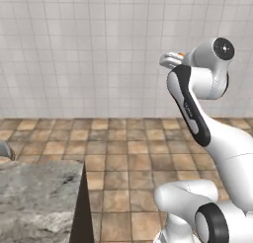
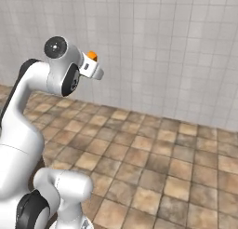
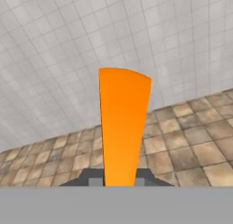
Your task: Take the cheese, chicken drumstick, and lime from the fridge and place them on the plate on the dining counter to create an appetizer plate.
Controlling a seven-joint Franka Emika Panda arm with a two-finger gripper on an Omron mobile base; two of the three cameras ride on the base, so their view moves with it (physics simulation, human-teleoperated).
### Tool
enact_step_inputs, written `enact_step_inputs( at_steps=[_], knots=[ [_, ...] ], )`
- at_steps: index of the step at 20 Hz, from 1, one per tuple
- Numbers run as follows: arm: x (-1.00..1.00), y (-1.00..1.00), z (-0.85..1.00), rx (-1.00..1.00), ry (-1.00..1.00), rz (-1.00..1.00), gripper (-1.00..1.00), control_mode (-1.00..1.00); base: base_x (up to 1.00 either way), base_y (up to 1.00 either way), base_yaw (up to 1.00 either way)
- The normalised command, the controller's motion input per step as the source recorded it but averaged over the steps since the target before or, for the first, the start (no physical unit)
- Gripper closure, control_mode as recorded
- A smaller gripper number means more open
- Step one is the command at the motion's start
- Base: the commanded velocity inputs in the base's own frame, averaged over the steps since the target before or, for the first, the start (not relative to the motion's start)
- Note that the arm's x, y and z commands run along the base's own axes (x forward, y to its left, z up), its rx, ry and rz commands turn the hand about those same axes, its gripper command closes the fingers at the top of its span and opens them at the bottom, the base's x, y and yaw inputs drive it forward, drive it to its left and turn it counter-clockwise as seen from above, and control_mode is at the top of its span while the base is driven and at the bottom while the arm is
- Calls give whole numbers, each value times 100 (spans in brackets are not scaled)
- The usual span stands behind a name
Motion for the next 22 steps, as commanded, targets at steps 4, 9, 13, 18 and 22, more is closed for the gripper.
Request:
enact_step_inputs(
  at_steps=[4,9,13,18,22],
  knots=[
    [0,0,0,0,0,0,100,100,100,-38,25],
    [0,0,0,0,0,0,100,100,97,-47,45],
    [0,0,0,0,0,0,100,100,75,-62,59],
    [0,0,0,0,0,0,100,100,63,-65,68],
    [0,0,0,0,0,0,100,100,67,-44,70]
  ],
)
